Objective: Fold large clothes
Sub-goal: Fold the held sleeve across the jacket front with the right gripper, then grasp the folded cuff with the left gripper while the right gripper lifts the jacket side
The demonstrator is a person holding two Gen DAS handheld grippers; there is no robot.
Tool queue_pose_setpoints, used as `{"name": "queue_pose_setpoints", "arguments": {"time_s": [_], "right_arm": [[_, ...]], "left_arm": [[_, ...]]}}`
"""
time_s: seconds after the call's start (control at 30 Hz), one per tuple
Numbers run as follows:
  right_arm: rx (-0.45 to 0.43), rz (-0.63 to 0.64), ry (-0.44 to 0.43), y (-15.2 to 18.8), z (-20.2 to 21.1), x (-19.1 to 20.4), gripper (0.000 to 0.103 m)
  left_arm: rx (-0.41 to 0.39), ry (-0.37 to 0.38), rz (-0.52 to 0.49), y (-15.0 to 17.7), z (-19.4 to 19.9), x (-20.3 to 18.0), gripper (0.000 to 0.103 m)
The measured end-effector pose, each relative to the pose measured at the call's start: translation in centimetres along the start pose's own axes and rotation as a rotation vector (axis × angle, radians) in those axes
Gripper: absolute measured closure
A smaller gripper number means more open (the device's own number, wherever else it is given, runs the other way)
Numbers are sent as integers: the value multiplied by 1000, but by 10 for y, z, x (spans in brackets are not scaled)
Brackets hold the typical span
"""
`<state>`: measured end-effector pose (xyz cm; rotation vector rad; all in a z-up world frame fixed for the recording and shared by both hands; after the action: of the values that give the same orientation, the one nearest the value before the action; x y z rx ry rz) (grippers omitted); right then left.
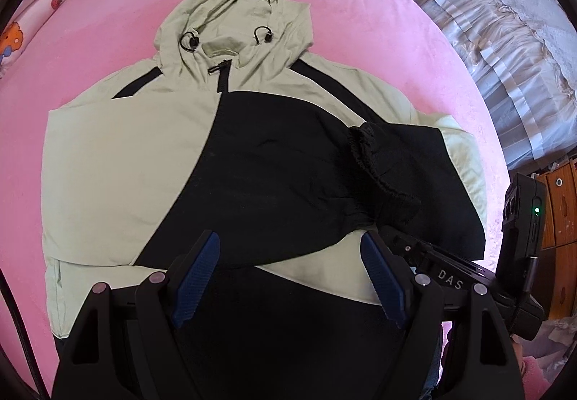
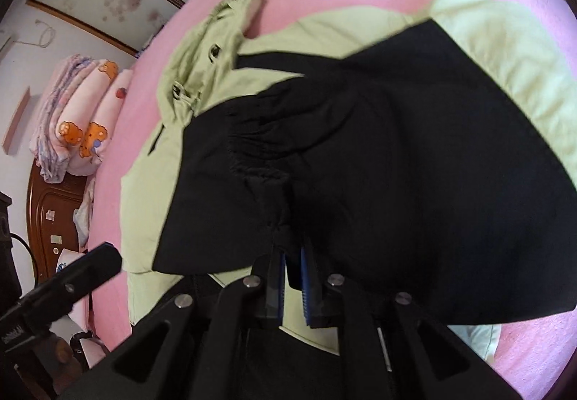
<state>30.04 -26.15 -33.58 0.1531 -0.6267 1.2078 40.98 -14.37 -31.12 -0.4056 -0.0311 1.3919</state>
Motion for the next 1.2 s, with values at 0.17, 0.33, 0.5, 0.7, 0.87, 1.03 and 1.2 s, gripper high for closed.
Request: {"name": "queue_pose_setpoints", "arguments": {"time_s": [0.17, 0.33, 0.5, 0.7, 0.87, 1.03, 1.2], "right_arm": [[-12, -2, -4, 7, 18, -14, 51], [-39, 8, 1, 17, 46, -30, 47], [-46, -10, 39, 28, 70, -57, 47], [-25, -48, 89, 42, 85, -97, 47], [-55, -100, 132, 52, 97, -131, 47], [-56, -106, 162, 49, 88, -153, 47], [-65, -97, 138, 43, 77, -156, 47]], "left_arm": [[71, 56, 26, 7, -19, -16, 24], [157, 160, 92, 22, -39, -36, 24], [228, 246, 175, 41, -60, -54, 24], [211, 283, 284, 45, -80, -68, 25], [190, 312, 354, 35, -98, -79, 40], [194, 276, 377, 32, -120, -87, 63], [169, 254, 438, 27, -128, -93, 93]]}}
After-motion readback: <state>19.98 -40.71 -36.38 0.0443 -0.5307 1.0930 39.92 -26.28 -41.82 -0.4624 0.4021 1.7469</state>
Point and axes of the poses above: each gripper's, at about its wrist camera, not at the fingertips, and z roughly against the way its jaws point, x to its left, y to its underside, the point moved 10 cm from there along -z, roughly the way its jaws point, and after that the axes turned 1 degree about -z, right-handed, at the moved point
